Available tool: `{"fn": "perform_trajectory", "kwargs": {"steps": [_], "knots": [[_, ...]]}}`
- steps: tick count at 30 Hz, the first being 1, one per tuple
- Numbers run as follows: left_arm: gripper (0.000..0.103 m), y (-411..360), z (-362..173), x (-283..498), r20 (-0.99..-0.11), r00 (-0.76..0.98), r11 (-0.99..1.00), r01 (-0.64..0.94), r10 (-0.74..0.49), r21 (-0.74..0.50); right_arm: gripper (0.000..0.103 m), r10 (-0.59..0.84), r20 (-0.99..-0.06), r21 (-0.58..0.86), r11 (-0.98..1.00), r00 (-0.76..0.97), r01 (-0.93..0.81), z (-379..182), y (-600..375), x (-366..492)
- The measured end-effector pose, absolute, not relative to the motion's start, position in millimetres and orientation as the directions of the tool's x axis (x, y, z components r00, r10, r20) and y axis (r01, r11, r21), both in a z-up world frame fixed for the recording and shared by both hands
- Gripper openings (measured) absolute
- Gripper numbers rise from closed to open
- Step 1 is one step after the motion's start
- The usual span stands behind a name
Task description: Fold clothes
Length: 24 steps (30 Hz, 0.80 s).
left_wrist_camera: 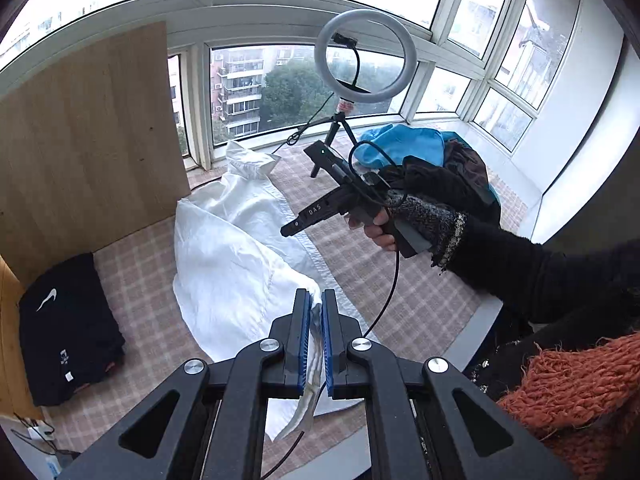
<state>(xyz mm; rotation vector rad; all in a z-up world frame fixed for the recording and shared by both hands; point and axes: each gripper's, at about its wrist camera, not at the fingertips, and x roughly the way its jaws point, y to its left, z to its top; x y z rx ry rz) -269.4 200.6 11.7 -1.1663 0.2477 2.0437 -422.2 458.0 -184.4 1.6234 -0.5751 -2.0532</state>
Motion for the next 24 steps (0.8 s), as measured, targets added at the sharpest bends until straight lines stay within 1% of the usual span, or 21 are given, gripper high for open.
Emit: {"fn": "perform_trajectory", "kwargs": {"steps": [1, 2, 3, 4, 7, 11, 13, 15, 17, 18, 20, 22, 24], "knots": [[0.005, 216, -2, -258, -0.816, -0.278, -0.685, -0.704, 0.507, -0.186, 0.021, -0.597, -0.776, 0.588, -0.802, -0.205, 0.107, -174, 471, -410], [0.005, 230, -16, -249, -0.83, -0.254, -0.675, -0.714, 0.497, -0.186, 0.034, -0.605, -0.768, 0.594, -0.795, -0.21, 0.119, -164, 484, -398], [0.005, 241, -32, -243, -0.843, -0.228, -0.671, -0.715, 0.488, -0.195, 0.039, -0.614, -0.76, 0.601, -0.789, -0.214, 0.131, -154, 497, -385], [0.005, 249, -49, -240, -0.857, -0.204, -0.677, -0.706, 0.473, -0.206, 0.04, -0.614, -0.759, 0.599, -0.789, -0.215, 0.139, -152, 502, -379], [0.005, 265, -99, -232, -0.9, -0.161, -0.702, -0.685, 0.405, -0.194, 0.04, -0.594, -0.78, 0.573, -0.804, -0.198, 0.157, -168, 506, -374], [0.005, 271, -153, -220, -0.948, -0.12, -0.727, -0.672, 0.295, -0.141, 0.04, -0.587, -0.796, 0.56, -0.807, -0.149, 0.186, -192, 494, -373], [0.006, 268, -168, -215, -0.956, -0.105, -0.732, -0.667, 0.273, -0.136, 0.04, -0.568, -0.813, 0.538, -0.818, -0.129, 0.205, -195, 492, -372], [0.008, 266, -179, -213, -0.96, -0.062, -0.735, -0.657, 0.274, -0.168, 0.04, -0.566, -0.818, 0.536, -0.814, -0.102, 0.223, -202, 480, -372], [0.017, 258, -176, -208, -0.955, -0.032, -0.741, -0.638, 0.296, -0.208, 0.04, -0.554, -0.829, 0.524, -0.817, -0.075, 0.242, -207, 470, -372], [0.019, 251, -169, -204, -0.95, -0.032, -0.746, -0.628, 0.31, -0.222, 0.04, -0.541, -0.839, 0.508, -0.821, -0.067, 0.259, -207, 464, -371], [0.027, 230, -146, -196, -0.937, -0.064, -0.762, -0.603, 0.343, -0.238, 0.04, -0.529, -0.847, 0.492, -0.82, -0.058, 0.293, -203, 453, -368], [0.034, 207, -129, -193, -0.936, -0.102, -0.788, -0.575, 0.337, -0.221, 0.04, -0.546, -0.836, 0.504, -0.804, -0.055, 0.314, -198, 446, -362], [0.035, 184, -114, -192, -0.94, -0.141, -0.817, -0.545, 0.312, -0.19, 0.04, -0.545, -0.838, 0.501, -0.794, -0.037, 0.345, -193, 436, -357]]}}
